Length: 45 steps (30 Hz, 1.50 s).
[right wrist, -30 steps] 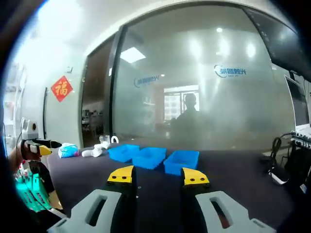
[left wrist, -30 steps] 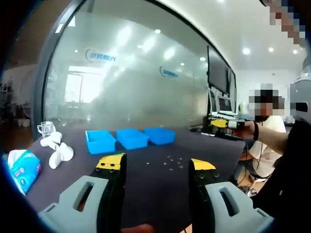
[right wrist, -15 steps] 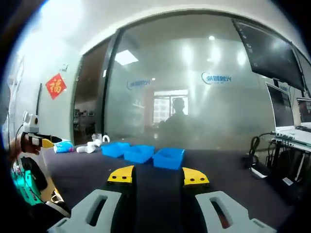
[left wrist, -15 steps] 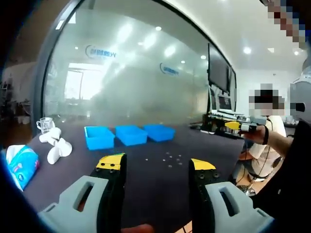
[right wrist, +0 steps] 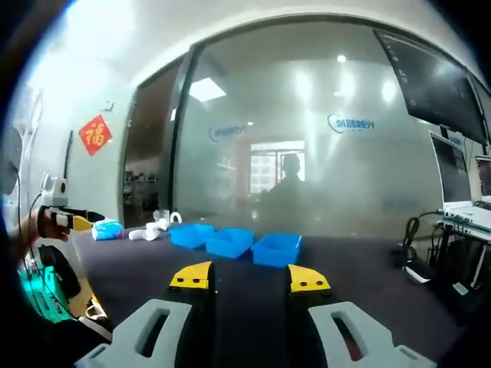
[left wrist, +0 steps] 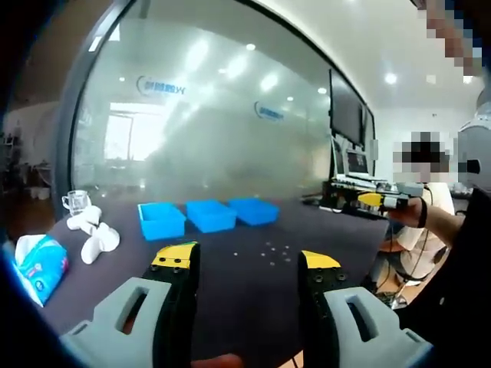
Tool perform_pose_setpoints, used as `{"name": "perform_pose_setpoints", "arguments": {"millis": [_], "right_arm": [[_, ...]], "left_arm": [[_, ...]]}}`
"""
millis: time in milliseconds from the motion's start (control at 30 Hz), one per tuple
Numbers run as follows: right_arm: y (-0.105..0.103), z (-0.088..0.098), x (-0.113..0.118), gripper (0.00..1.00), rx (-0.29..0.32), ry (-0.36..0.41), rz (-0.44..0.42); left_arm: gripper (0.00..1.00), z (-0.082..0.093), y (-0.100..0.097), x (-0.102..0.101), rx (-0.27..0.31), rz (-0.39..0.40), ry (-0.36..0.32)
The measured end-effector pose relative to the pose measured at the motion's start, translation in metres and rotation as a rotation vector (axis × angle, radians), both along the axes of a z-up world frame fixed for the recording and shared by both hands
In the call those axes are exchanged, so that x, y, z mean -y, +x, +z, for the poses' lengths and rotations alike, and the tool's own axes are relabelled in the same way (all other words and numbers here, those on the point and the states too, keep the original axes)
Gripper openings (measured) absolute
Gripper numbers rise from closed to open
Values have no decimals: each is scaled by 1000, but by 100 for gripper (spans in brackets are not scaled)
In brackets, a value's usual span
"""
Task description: Sort the screws, nuts, and washers into the corresponding bins
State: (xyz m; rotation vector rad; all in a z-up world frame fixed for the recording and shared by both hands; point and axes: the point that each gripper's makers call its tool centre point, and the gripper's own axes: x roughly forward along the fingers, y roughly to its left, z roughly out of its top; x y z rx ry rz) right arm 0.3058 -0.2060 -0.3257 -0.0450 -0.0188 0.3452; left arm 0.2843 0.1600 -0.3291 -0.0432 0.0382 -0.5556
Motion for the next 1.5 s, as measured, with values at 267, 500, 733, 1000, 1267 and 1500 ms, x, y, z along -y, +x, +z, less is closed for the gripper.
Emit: {"name": "perform_pose_setpoints", "arguments": {"millis": [267,500,733,1000,1267,1500], "right_arm": [[-6,-2,-11,32,-8,6,35],[-8,-5,-16,32,-22,6,57],[-8,-10,-18,32,-31,1,65],[-9,-14,-20,32,-42,-6,79],[-10,-16,-21,32,-46,-18,95],[-15,-17,-32,32,-49,-41,150]], "left_arm": [[49,-3,-1,-1,-8,7,3],[49,-1,0,-1,-7,7,12],[49,6,3,-1,4,7,16],[49,8,8,7,0,-13,41],[49,7,13,14,-30,-47,76],[49,-4,27,22,-121,-64,118]]}}
